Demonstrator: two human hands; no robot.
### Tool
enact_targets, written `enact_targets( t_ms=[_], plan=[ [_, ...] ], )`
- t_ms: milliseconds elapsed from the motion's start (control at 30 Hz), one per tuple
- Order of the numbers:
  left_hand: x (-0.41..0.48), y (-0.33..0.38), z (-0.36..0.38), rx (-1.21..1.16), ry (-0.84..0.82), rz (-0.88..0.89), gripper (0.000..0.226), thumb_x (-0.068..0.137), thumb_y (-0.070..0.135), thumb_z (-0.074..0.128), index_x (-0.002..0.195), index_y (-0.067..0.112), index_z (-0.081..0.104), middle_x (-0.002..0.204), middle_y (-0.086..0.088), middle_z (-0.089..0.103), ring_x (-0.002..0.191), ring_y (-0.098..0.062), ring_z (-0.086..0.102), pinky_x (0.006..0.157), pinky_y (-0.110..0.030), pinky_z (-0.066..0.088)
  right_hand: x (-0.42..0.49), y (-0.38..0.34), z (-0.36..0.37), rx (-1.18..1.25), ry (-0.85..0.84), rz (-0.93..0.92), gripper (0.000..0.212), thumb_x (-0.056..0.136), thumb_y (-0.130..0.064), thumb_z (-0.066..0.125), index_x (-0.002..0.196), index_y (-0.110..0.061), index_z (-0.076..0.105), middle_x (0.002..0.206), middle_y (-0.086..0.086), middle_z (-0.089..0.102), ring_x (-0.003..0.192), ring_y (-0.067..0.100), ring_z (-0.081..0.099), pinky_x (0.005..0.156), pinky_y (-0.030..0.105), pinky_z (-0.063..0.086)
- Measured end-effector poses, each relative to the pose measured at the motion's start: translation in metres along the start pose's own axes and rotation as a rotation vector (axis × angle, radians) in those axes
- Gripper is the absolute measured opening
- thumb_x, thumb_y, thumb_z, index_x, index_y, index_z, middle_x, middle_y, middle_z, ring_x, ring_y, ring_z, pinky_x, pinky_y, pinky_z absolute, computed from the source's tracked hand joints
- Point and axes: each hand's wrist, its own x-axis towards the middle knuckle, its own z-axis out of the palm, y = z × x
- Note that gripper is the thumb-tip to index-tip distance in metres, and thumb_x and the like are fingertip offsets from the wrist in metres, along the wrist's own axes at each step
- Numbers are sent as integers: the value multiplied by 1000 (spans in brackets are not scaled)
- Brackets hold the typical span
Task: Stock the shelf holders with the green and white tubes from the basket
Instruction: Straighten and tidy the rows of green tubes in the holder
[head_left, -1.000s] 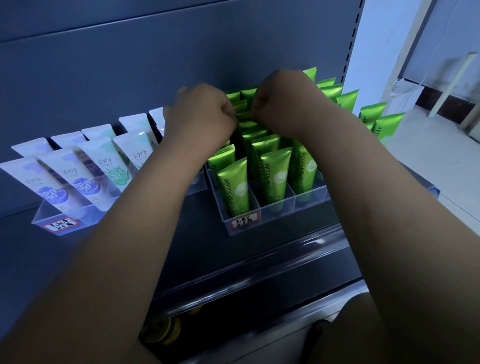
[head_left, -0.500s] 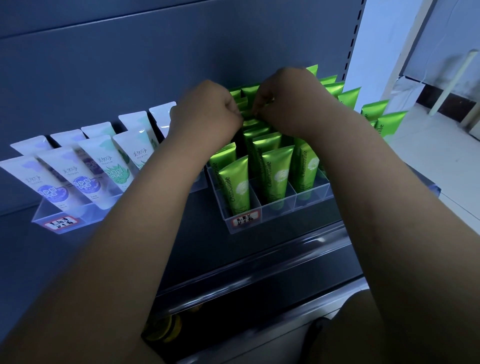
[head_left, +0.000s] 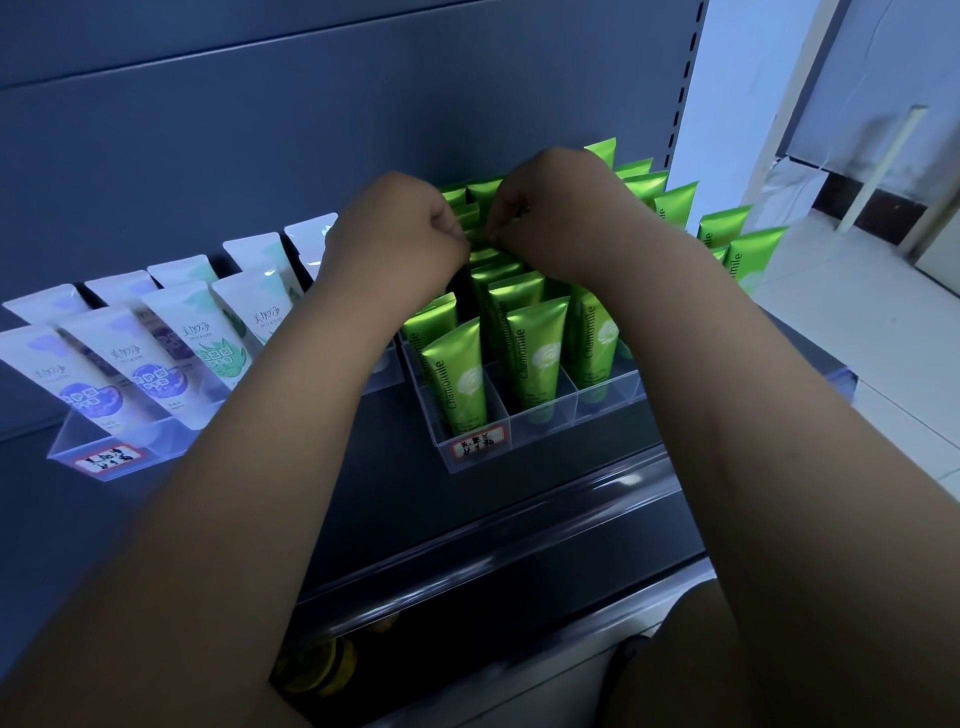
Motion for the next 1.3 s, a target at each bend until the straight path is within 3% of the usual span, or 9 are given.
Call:
enact_targets(
  t_ms=[400, 533, 667, 800, 967, 1133, 1300],
  plan=[
    [0, 0, 2, -28, 18, -21, 9, 80, 28, 67, 78, 26, 75, 82, 11, 69, 87, -20, 67, 85, -41, 58, -1, 1, -2, 26, 31, -10, 24, 90, -19, 60, 103, -24, 80, 107, 4, 73, 103, 27, 64, 85, 31, 49],
    [0, 1, 1, -105, 128, -6, 13, 81, 22, 63, 80, 25, 76, 78, 13, 69, 84, -16, 68, 79, -38, 58, 2, 5, -1, 38, 52, 41, 24, 89, -19, 59, 99, -23, 80, 101, 5, 73, 97, 28, 65, 84, 36, 55],
    [8, -4, -1, -159, 183, -16, 14, 80, 21, 63, 81, 30, 75, 85, 12, 72, 89, -17, 70, 82, -40, 59, 9, 10, 2, 12, 125, 38, 24, 89, -20, 56, 97, -19, 79, 99, 9, 72, 97, 34, 64, 85, 39, 54],
    [15, -8, 3, -25, 158, 27, 13, 85, 22, 65, 84, 28, 76, 94, 9, 72, 99, -22, 65, 83, -37, 54, 16, 15, 5, -31, 122, 13, 24, 91, -19, 57, 100, -20, 79, 105, 12, 70, 102, 37, 61, 89, 38, 50],
    [21, -10, 9, 93, 101, 155, 13, 88, 30, 66, 88, 30, 79, 96, 5, 71, 113, -30, 54, 91, -43, 50, 23, 18, 8, 7, 90, 36, 24, 89, -20, 60, 103, -27, 79, 108, 10, 70, 107, 37, 59, 91, 42, 54],
    [25, -12, 13, 127, 98, 150, 14, 87, 30, 66, 88, 31, 79, 94, 8, 71, 112, -31, 55, 97, -42, 47, 25, 20, 8, 31, 49, 52, 25, 89, -20, 61, 103, -27, 80, 108, 5, 72, 106, 31, 62, 90, 40, 55],
    [28, -10, 10, 140, 88, 110, 14, 82, 27, 65, 85, 29, 78, 85, 8, 66, 106, -32, 58, 90, -47, 53, 25, 18, 8, 15, 45, 33, 23, 89, -22, 60, 100, -23, 79, 107, 5, 72, 107, 31, 62, 95, 42, 53]
  ],
)
